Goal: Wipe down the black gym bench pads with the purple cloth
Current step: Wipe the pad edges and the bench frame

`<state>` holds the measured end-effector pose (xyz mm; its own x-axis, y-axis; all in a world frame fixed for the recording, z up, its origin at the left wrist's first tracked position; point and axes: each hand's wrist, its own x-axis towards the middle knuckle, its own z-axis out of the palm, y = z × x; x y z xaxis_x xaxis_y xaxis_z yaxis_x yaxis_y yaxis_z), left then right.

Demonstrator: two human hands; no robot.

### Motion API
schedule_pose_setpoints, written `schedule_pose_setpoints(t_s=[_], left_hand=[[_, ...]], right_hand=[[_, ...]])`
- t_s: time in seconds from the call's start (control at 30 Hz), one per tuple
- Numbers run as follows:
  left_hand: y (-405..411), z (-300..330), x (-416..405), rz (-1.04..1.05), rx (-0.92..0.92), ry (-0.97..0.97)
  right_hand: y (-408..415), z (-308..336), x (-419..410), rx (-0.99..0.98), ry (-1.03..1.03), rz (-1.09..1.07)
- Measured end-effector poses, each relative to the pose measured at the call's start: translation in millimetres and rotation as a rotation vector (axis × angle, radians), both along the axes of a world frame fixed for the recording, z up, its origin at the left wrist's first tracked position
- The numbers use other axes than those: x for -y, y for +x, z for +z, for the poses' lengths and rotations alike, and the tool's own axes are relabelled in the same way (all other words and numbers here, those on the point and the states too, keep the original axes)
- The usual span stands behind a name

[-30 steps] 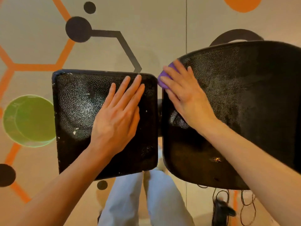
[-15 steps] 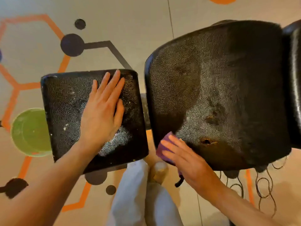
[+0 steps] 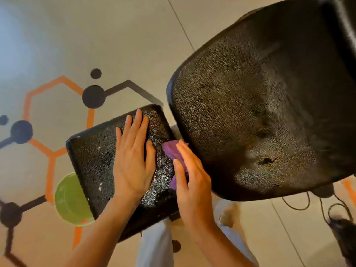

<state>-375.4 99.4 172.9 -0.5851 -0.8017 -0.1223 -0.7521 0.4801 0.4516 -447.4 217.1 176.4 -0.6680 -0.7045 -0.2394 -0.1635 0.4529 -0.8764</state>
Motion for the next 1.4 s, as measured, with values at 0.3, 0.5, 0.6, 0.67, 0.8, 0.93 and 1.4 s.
schedule_pose_setpoints(t_s=[0.3, 0.5, 0.6, 0.67, 0.8, 0.93, 1.4], left_hand=[[64, 16, 28, -0.355, 0.197, -0.002], [64, 12, 28, -0.363, 0.206, -0.034], [64, 11, 27, -0.379, 0.213, -0.068], [64, 10, 27, -0.384, 0.224, -0.074], [64, 7, 28, -0.379, 0.234, -0.075], [64, 7, 26, -0.362, 0.218, -0.080], [65, 2, 24, -0.359, 0.142, -0.134]], right_hand=[[-16, -8, 108, -0.199, 0.147, 0.008], [30, -1, -11, -0.296, 0.290, -0.164], [35, -5, 11, -0.362, 0.326, -0.182], [23, -8, 66, -0.379, 0.280, -0.122], [7, -13, 122, -0.390, 0.239, -0.119], [37, -6, 23, -0.387, 0.283, -0.052], [10, -15, 105, -0.399, 0.268, 0.070]])
